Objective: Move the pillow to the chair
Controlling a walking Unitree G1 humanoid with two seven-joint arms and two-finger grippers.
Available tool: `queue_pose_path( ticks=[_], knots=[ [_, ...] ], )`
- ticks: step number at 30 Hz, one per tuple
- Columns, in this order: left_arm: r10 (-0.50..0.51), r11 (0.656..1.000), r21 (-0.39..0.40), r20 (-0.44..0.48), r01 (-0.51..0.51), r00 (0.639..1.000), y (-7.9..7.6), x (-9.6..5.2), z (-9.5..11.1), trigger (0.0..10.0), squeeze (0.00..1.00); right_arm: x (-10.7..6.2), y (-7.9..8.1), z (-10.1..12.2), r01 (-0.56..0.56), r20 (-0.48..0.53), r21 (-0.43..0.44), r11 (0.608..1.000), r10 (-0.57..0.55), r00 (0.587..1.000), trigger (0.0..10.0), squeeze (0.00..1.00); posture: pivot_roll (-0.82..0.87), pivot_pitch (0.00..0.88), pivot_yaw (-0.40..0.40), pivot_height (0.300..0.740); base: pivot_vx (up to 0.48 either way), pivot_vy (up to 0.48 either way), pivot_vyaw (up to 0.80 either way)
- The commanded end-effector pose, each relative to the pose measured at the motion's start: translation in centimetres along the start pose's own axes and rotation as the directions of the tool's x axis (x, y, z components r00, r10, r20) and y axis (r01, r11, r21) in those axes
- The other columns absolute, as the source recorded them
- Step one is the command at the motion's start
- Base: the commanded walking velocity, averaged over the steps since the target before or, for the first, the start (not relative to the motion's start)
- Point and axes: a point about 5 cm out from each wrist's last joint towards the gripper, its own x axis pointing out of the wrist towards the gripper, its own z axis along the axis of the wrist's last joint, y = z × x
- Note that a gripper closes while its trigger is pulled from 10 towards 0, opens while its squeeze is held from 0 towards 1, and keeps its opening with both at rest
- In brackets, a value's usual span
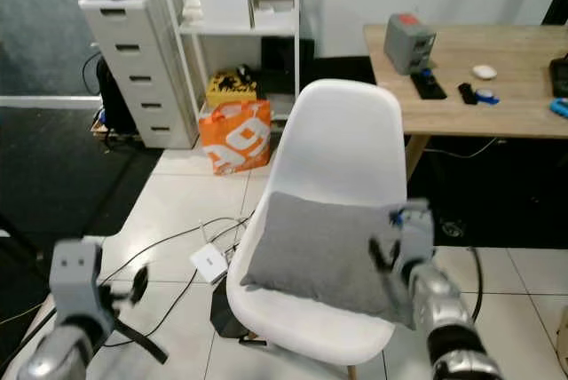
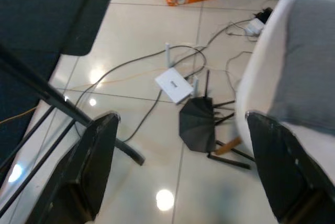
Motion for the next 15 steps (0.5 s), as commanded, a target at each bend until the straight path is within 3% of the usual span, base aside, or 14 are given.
queue_pose_path(
  ticks=[1,3,4,7,14,15],
  knots=[
    [0.033,0.997,0.073,-0.070,-0.028,0.997,0.6,0.3,-2.0,10.0,0.00,-0.5,0.8,-3.8,-0.011,-0.124,0.009,1.000,0.012,0.992,10.0,0.00,-0.22,0.004,0.020,0.740,0.000,0.000,0.00],
    [0.036,0.993,0.119,-0.140,-0.020,0.990,0.7,0.5,-4.0,10.0,0.00,-0.9,0.8,-6.0,0.100,-0.239,0.012,0.995,-0.094,0.966,10.0,0.00,-0.21,0.000,0.016,0.740,0.000,0.000,0.00],
    [0.036,0.993,0.119,-0.140,-0.020,0.990,0.7,0.5,-4.0,10.0,0.00,-0.9,0.8,-6.0,0.100,-0.239,0.012,0.995,-0.094,0.966,10.0,0.00,-0.21,0.000,0.016,0.740,0.000,0.000,0.00],
    [0.038,0.997,0.069,-0.278,-0.020,0.960,0.2,-0.1,-7.9,10.0,0.00,0.0,2.0,-4.5,0.031,-0.229,0.030,0.999,-0.023,0.973,10.0,0.00,-0.20,0.000,-0.006,0.740,0.000,0.000,0.00],
    [0.064,0.998,-0.010,-0.284,-0.070,0.957,0.1,0.2,-9.1,10.0,0.00,-0.1,2.1,-5.1,0.057,-0.264,0.054,0.997,-0.041,0.964,10.0,0.00,-0.17,0.000,-0.032,0.740,0.000,0.000,0.00],
    [0.038,0.994,-0.085,-0.276,-0.064,0.960,-0.1,0.3,-9.5,10.0,0.00,0.2,2.7,-4.5,0.036,-0.251,0.098,0.994,-0.010,0.968,10.0,0.00,-0.15,0.000,-0.051,0.740,0.000,0.000,0.00]
  ],
)
